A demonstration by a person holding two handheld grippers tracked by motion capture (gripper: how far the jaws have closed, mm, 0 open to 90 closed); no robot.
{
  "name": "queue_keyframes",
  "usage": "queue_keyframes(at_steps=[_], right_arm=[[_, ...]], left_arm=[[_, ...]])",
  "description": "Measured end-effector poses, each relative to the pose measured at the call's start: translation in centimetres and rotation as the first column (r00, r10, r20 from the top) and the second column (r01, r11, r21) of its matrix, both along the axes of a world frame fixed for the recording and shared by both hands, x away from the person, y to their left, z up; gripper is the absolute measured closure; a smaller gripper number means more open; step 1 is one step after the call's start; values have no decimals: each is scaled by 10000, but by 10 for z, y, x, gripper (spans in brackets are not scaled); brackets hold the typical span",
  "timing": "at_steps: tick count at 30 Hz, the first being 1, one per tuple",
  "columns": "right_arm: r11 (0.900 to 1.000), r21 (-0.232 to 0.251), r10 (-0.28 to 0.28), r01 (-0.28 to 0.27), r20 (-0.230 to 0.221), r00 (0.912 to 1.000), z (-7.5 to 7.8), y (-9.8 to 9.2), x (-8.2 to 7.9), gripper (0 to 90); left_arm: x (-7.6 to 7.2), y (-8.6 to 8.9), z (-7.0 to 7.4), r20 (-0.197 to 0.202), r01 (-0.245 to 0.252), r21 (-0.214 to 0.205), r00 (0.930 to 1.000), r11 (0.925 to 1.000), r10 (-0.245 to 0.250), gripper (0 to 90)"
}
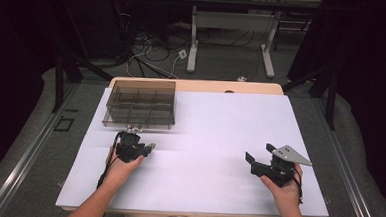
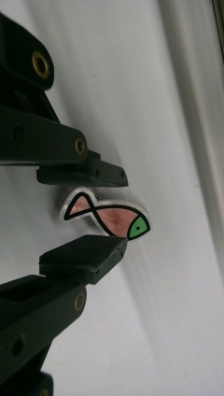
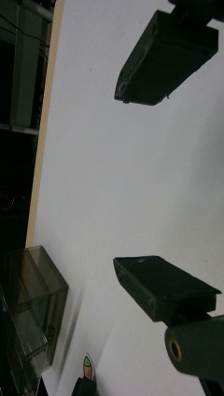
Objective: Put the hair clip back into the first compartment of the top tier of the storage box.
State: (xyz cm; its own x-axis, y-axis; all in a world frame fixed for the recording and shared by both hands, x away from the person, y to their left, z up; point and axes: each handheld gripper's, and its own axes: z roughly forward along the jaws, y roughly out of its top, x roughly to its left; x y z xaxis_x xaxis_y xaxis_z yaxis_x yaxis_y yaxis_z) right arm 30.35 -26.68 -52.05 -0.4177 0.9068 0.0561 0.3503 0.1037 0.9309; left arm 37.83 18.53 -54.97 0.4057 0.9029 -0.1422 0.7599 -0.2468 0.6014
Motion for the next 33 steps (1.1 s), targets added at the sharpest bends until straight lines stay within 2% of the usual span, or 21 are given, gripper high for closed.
queue_keyframes(at_steps=[18, 30, 33], right_arm=[[10000, 12, 17, -17, -50, 10000, 0, 0, 0, 157], [10000, -19, 34, -34, 2, 10000, 0, -1, 1, 157], [10000, -44, 55, -55, 13, 10000, 0, -1, 1, 157]], left_arm=[[-4, -2, 0, 131, 143, 303, 9998, 9994, -147, 762], [-4, -2, -1, 191, 151, 288, 9997, 9995, -156, 770], [-4, -2, 0, 63, 147, 217, 9999, 9997, -148, 771]])
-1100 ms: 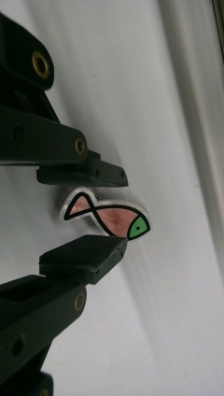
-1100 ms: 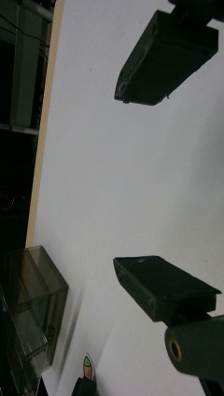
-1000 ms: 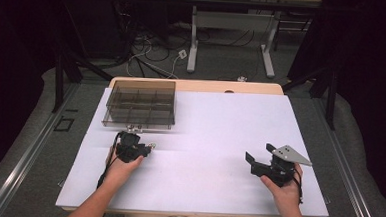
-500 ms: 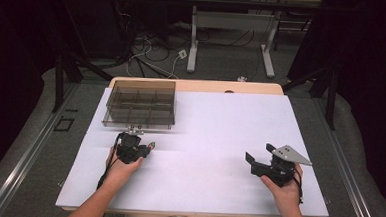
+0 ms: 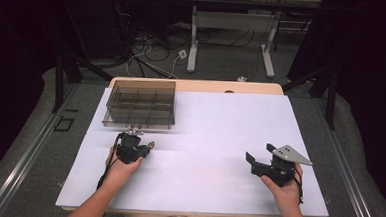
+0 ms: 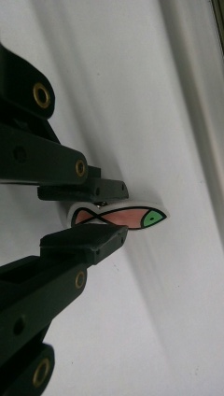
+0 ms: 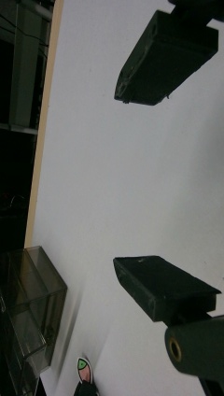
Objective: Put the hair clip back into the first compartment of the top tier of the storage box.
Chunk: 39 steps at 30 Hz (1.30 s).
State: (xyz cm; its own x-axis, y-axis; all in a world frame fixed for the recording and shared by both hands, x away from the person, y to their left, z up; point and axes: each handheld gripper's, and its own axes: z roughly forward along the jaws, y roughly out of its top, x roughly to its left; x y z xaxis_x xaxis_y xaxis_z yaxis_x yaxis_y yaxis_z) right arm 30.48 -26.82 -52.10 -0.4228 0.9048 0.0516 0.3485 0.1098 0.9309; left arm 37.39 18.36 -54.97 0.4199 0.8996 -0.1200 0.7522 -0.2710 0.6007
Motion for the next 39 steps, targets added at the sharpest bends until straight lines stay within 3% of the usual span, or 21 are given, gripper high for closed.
queue_keyframes(at_steps=[20, 39], right_arm=[[10000, 36, -49, 49, -71, 10000, 0, -1, 0, 157], [10000, 20, -53, 53, -32, 10000, 0, -1, 1, 157]], left_arm=[[-3, 2, 6, 65, 78, -314, 10000, 9995, -76, 778], [-9, 4, 14, 488, 78, -466, 9988, 9989, -55, 779]])
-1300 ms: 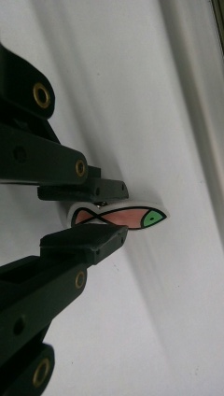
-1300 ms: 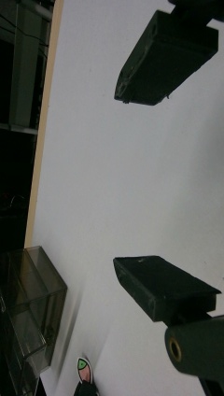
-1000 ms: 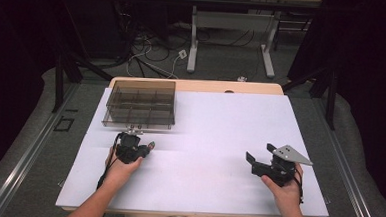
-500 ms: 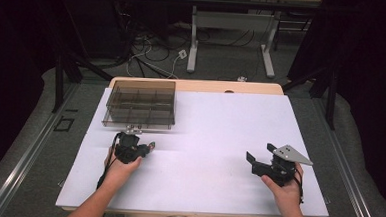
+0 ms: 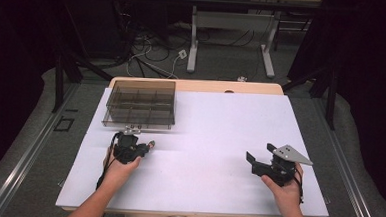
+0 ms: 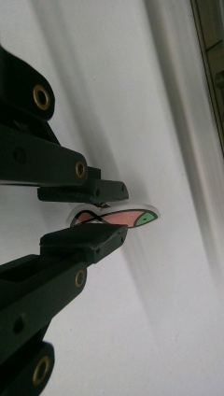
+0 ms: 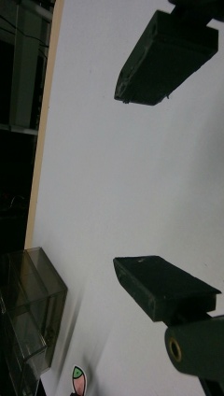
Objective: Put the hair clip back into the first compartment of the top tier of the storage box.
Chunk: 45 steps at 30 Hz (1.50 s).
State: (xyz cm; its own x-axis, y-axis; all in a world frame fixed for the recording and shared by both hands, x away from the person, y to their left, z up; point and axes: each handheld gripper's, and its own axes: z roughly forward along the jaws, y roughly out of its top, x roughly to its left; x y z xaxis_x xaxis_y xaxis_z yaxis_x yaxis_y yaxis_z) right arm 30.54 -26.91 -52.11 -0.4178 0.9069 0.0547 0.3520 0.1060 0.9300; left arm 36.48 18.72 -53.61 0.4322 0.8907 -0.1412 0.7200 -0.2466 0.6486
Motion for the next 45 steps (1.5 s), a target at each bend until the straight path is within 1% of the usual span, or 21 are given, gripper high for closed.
queue_keyframes(at_steps=[2, 4, 6, 11, 16, 17, 19, 21, 29, 30, 31, 33, 34, 36, 39, 41, 44, 45], right_arm=[[10000, 18, 5, -5, 41, 10000, 0, 0, 0, 157], [10000, 22, 16, -16, 58, 10000, 0, 0, 0, 157], [10000, 44, 13, -13, 98, 10000, -1, 0, 0, 157], [10000, 42, 1, -1, 102, 9999, 0, 0, 0, 157], [10000, 15, -8, 8, 131, 9999, -1, 0, 0, 157], [10000, 17, -16, 16, 121, 9999, 0, 0, 0, 157], [10000, 33, -11, 11, 129, 9999, -1, 0, 0, 157], [10000, 31, -14, 13, 132, 9999, -1, 0, 0, 157], [10000, 0, 9, -9, 125, 9999, 0, -1, 0, 157], [10000, 17, 20, -21, 120, 9999, 0, -1, 0, 157], [10000, 17, 21, -22, 121, 9999, 0, -1, 0, 157], [10000, 18, 24, -25, 125, 9999, 0, -1, 0, 157], [10000, 19, 24, -24, 128, 9999, 0, -1, 0, 157], [10000, 19, 28, -28, 132, 9999, 0, -1, 0, 157], [10000, 2, 15, -15, 141, 9999, 0, -1, 0, 157], [10000, 21, 33, -33, 138, 9999, 0, -1, 0, 157], [10000, -2, 40, -40, 153, 9999, 0, -1, 0, 157], [10000, 1, 44, -44, 127, 9999, 0, -1, 0, 157]], left_arm=[[-1, 0, 1, 70, 38, 53, 10000, 10000, -39, 779], [-2, 0, 2, 71, 1, -49, 10000, 10000, -1, 779], [-3, 1, 4, 136, 66, -5, 9999, 10000, -66, 779], [-6, 0, 6, 212, 26, -207, 9998, 9998, -21, 778], [-8, 0, 9, 369, 88, -261, 9993, 9996, -78, 779], [-9, -1, 9, 358, 24, -344, 9994, 9994, -12, 779], [-9, 0, 10, 407, 134, -276, 9991, 9995, -123, 779], [-10, -1, 11, 445, 115, -346, 9990, 9993, -99, 779], [-14, -1, 15, 774, 136, -472, 9969, 9988, -99, 779], [-15, -1, 16, 801, 176, -395, 9967, 9991, -144, 779], [-15, -1, 16, 787, 153, -472, 9968, 9988, -116, 779], [-16, -1, 17, 876, 132, -525, 9961, 9985, -86, 779], [-16, -1, 18, 886, 150, -487, 9960, 9987, -106, 779], [-17, -1, 18, 957, 130, -577, 9954, 9982, -75, 779], [-18, 0, 20, 1027, 167, -499, 9946, 9986, -115, 779], [-18, 0, 21, 1141, 164, -513, 9934, 9985, -105, 779], [-19, 1, 22, 1136, 173, -608, 9935, 9980, -103, 779], [-19, 1, 22, 1196, 196, -593, 9927, 9980, -124, 779]])
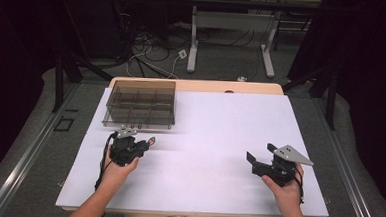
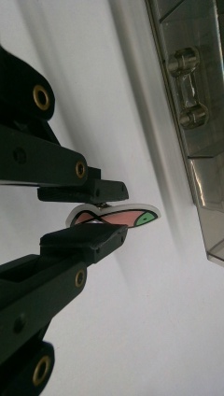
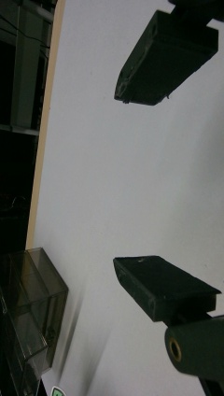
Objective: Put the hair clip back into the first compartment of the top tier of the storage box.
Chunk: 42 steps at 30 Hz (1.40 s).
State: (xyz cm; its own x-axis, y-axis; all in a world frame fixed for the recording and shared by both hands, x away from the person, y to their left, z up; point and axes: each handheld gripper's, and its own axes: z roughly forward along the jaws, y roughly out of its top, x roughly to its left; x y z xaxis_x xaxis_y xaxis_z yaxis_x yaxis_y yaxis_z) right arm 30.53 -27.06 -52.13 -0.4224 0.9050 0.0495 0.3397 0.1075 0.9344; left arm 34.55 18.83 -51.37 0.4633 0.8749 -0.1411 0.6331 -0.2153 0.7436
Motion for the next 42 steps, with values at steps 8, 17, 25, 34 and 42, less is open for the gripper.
queue_keyframes(at_steps=[8, 17, 25, 34, 42], right_arm=[[10000, 15, -7, 7, 24, 10000, 0, 0, 0, 157], [10000, 9, -15, 15, 1, 10000, 0, 0, 0, 157], [10000, 11, -20, 20, -2, 10000, 0, 0, 0, 157], [10000, 22, -12, 12, 33, 10000, 0, 0, 0, 157], [10000, 26, -13, 13, 35, 10000, 0, 0, 0, 157]], left_arm=[[-3, 2, 4, 207, 42, -129, 9998, 9999, -39, 779], [-6, 3, 7, 454, 12, -328, 9990, 9995, 3, 779], [-8, 6, 12, 665, -17, -505, 9978, 9987, 50, 779], [-10, 10, 16, 891, -109, -576, 9959, 9983, 160, 779], [-11, 13, 20, 1037, -248, -766, 9941, 9968, 327, 779]])
